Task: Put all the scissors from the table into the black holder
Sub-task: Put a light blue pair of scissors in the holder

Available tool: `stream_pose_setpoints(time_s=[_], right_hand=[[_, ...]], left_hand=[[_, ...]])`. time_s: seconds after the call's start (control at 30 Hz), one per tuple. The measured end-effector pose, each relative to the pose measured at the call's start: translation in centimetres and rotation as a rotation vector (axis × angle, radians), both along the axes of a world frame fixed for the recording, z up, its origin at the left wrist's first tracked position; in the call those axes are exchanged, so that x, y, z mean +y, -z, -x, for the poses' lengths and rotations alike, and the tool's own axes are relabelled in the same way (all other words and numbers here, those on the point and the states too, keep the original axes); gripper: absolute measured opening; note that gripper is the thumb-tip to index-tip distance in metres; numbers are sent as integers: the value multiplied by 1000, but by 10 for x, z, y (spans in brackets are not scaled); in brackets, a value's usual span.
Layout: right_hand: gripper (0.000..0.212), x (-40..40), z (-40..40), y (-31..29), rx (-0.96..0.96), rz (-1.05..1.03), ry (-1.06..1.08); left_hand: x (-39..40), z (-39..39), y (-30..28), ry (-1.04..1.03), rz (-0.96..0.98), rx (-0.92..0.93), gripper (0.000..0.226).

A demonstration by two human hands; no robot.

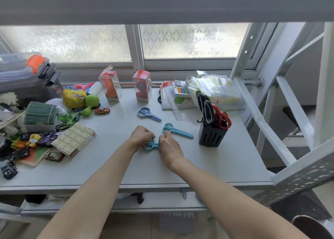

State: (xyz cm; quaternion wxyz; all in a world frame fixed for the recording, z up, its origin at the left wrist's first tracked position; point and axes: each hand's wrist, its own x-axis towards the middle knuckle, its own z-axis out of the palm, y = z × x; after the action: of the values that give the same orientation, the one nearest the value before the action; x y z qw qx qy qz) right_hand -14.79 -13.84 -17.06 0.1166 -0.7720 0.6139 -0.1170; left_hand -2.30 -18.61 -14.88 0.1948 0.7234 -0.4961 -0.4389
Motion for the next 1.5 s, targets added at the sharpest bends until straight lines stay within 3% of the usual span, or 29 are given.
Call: stream_pose_setpoints(time_s=[0.07,0.17,0.43,0.6,0.73,1.0,1.17,1.5], right_hand=[[31,4,3,0,1,14,-25],[39,10,10,0,-13,44,-64],[23,28,52,-3,-119,247,-124],[12,49,85,-10,-284,336,-72],[5,71,117,-18,-511,441,45],[7,58,187,-81,-797,704,373],[15,16,202,-109,-855,580,344],[28,-10,197,-83,-521,228,278]], left_hand=[[4,-2,2,-8,54,-64,19],[12,-4,2,-34,55,9,16],[28,21,-30,32,96,169,16],[32,55,-58,237,103,271,17],[27,83,-65,270,170,290,16],[22,132,-43,310,187,312,72],[18,147,-41,402,255,272,62],[15,151,-38,379,270,260,61]])
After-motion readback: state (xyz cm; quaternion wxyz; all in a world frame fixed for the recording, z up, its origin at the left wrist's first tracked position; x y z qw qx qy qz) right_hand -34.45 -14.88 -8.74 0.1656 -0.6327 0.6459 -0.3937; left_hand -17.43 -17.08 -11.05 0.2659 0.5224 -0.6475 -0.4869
